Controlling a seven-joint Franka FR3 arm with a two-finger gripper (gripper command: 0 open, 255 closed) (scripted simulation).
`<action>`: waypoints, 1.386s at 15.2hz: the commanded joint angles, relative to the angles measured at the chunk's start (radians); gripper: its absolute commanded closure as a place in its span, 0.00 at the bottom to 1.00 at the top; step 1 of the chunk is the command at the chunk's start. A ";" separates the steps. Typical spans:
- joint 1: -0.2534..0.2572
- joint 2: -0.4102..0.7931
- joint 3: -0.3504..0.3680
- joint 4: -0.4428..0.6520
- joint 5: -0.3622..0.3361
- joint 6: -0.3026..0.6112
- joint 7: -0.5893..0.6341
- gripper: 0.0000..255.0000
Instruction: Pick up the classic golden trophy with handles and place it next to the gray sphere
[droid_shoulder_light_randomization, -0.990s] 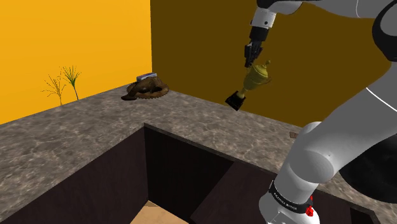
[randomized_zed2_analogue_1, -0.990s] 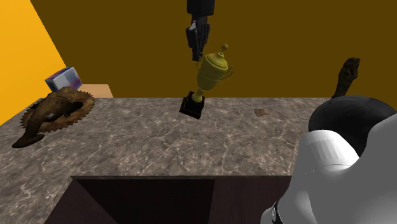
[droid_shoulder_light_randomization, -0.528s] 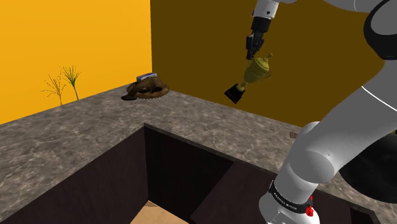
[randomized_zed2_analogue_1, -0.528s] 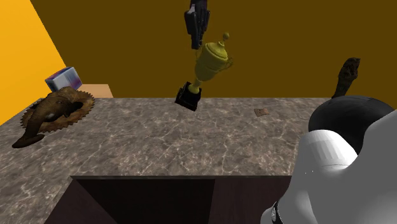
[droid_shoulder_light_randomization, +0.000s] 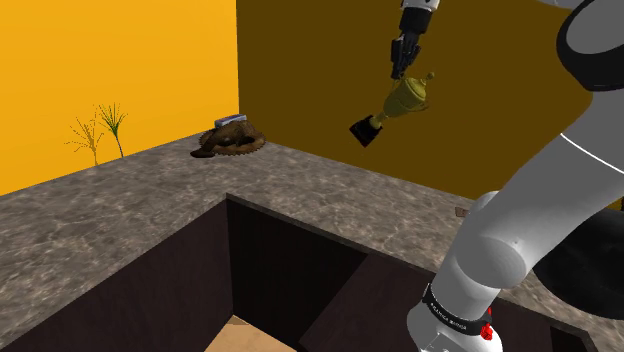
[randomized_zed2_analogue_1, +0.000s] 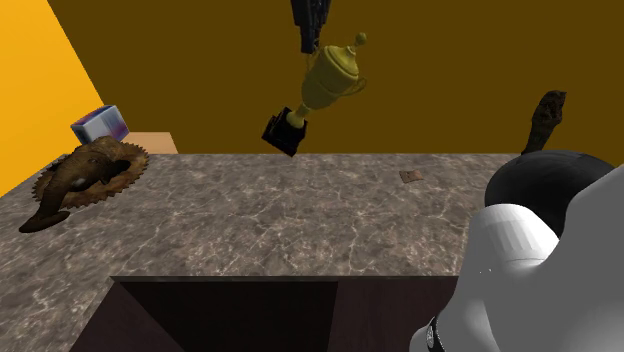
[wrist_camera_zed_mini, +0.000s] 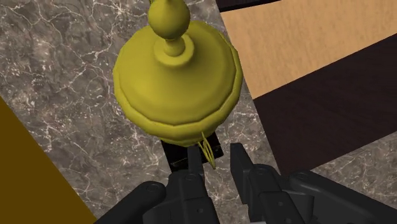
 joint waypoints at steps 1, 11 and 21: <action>0.002 0.022 -0.007 0.051 0.009 -0.030 -0.008 1.00; 0.004 0.140 -0.047 0.316 0.060 -0.191 -0.047 1.00; -0.055 -0.053 -0.090 0.184 -0.059 -0.221 -0.176 1.00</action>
